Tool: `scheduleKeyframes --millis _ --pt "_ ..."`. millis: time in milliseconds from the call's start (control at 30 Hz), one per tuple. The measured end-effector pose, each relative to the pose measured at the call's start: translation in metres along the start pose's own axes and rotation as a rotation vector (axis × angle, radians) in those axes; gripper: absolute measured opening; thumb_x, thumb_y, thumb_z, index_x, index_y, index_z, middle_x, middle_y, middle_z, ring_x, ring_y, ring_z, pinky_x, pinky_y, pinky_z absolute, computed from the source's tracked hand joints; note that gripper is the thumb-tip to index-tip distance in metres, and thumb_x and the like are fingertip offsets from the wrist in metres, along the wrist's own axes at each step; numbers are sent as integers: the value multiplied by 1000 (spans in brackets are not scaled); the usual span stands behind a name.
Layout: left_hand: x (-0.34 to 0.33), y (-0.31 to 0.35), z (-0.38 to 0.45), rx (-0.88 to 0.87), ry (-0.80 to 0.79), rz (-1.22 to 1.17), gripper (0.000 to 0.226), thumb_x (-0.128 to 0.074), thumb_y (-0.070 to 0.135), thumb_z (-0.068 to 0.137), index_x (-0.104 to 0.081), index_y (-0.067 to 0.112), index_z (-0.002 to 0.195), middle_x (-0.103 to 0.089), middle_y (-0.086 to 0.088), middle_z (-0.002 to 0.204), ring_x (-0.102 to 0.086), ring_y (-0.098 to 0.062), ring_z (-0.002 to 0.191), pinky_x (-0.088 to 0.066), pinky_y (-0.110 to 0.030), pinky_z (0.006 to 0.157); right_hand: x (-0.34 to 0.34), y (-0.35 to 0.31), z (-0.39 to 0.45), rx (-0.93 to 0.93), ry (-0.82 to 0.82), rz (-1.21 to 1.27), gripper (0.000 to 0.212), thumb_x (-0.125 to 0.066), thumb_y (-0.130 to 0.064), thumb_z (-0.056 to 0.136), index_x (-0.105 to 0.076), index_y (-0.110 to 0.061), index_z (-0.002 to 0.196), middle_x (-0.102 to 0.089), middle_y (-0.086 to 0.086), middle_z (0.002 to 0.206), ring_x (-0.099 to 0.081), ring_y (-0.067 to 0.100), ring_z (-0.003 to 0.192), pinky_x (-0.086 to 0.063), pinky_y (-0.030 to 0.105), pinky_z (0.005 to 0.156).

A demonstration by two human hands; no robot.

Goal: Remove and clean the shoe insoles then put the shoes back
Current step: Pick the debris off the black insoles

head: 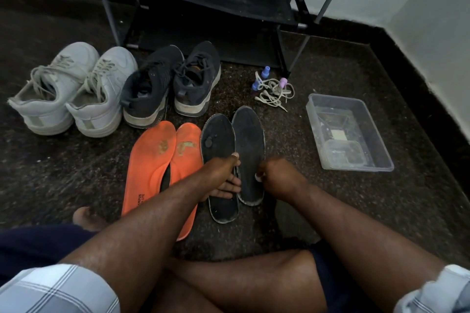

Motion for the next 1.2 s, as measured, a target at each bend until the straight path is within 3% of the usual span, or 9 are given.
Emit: scheduleKeyframes --millis 200,333,533,700,833,967,1033,1133,1200 --pt "0 2 3 -7 -3 59 53 -40 58 101 -39 30 146 -67 -17 109 -73 -29 96 -59 -44 88 7 0 1 77 -100 79 20 -64 -19 87 -74 -20 104 -70 -3 109 -64 14 102 -48 25 87" --pt "4 1 8 5 0 27 52 -40 57 101 -44 29 144 -68 -17 102 -74 -31 93 -60 -43 86 21 14 28 -7 200 219 17 -66 -17 85 -76 -18 98 -70 4 100 -65 18 92 -49 26 82" --pt "6 -2 15 25 1 -10 50 -40 58 100 -47 30 142 -69 -15 93 -74 -31 90 -60 -41 79 -2 0 56 242 132 -77 21 -51 -19 94 -68 -9 87 -59 11 94 -60 26 80 -49 35 75" --pt "5 -2 15 33 0 -14 50 -39 58 100 -48 31 141 -70 -18 102 -74 -30 91 -60 -41 81 11 13 83 70 214 -96 21 -49 -9 91 -68 -2 98 -61 18 104 -61 33 94 -47 35 81" --pt "5 -1 15 31 9 -12 52 -39 59 100 -46 31 143 -70 -18 103 -74 -31 92 -60 -40 79 -5 -6 75 240 135 -47 26 -44 -21 92 -64 -10 105 -61 11 111 -62 28 96 -52 37 86" --pt "3 -1 13 33 13 -7 51 -38 58 101 -47 30 142 -70 -18 102 -73 -31 95 -59 -43 85 2 15 79 -29 123 -48 53 -40 -14 94 -37 -1 145 -32 22 153 -36 33 139 -28 41 117" --pt "3 0 13 36 12 -8 52 -38 58 101 -46 30 143 -70 -18 103 -73 -31 94 -60 -41 82 -1 3 76 -1 76 -81 59 -39 -18 96 -25 3 150 -21 24 157 -25 34 145 -20 44 120" --pt "4 1 12 28 17 -4 52 -38 59 100 -46 30 142 -70 -17 99 -74 -31 92 -60 -40 80 -7 -7 74 178 52 -173 62 -34 -29 95 -26 -2 150 -22 19 158 -25 28 146 -16 46 119" --pt "3 1 11 27 18 -5 51 -38 58 100 -47 30 142 -70 -16 97 -74 -30 93 -59 -40 81 -3 5 83 75 87 -222 61 -29 -31 94 -25 -8 151 -22 14 160 -24 27 147 -14 52 117"
Point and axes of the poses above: each hand's wrist, its own z-axis towards the middle knuckle, its own x-axis out of the back of the hand, y = z × x, the point moved 2 cm from there along z, towards the middle knuckle
